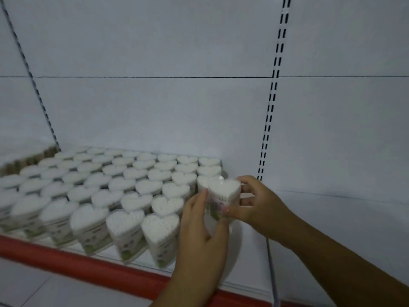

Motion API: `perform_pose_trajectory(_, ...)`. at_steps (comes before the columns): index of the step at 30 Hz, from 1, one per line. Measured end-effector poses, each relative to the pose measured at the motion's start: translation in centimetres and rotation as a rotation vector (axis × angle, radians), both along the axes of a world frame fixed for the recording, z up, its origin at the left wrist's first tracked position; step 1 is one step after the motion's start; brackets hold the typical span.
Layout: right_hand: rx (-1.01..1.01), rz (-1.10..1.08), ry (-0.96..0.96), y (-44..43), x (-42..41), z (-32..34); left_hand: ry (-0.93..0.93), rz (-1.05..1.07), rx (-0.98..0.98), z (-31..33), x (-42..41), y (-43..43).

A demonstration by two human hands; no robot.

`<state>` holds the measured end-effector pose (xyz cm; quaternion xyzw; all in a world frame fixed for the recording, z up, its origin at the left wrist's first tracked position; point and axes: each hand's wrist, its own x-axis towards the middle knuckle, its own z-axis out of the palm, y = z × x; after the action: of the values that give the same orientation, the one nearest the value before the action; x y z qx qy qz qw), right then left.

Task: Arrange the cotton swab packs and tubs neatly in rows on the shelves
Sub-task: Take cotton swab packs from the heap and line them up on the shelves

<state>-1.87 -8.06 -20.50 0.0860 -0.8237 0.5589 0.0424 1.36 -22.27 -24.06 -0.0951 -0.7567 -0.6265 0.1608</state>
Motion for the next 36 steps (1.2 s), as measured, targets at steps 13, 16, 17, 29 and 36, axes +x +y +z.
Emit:
perform_pose_trajectory(13,0.146,-0.136,-0.04,-3.6,-0.4,-2.2,0.169,-0.194,-0.091,0.6,2.7,-2.1)
perform_pose_trajectory(16,0.065,-0.247,0.131,-3.5,0.7,-0.8,0.26,-0.229,-0.033,1.3,3.8,-3.8)
perform_pose_trajectory(17,0.023,-0.249,0.188,-4.2,0.9,0.0,0.306,-0.223,-0.034,2.0,3.9,-4.9)
perform_pose_trajectory(29,0.043,0.06,0.293,-28.8,1.6,6.3,0.161,0.163,-0.174,5.2,1.5,-32.9)
perform_pose_trajectory(36,0.106,0.267,0.296,-48.6,-0.8,4.3,-0.047,0.229,-0.361,3.0,-0.8,-51.1)
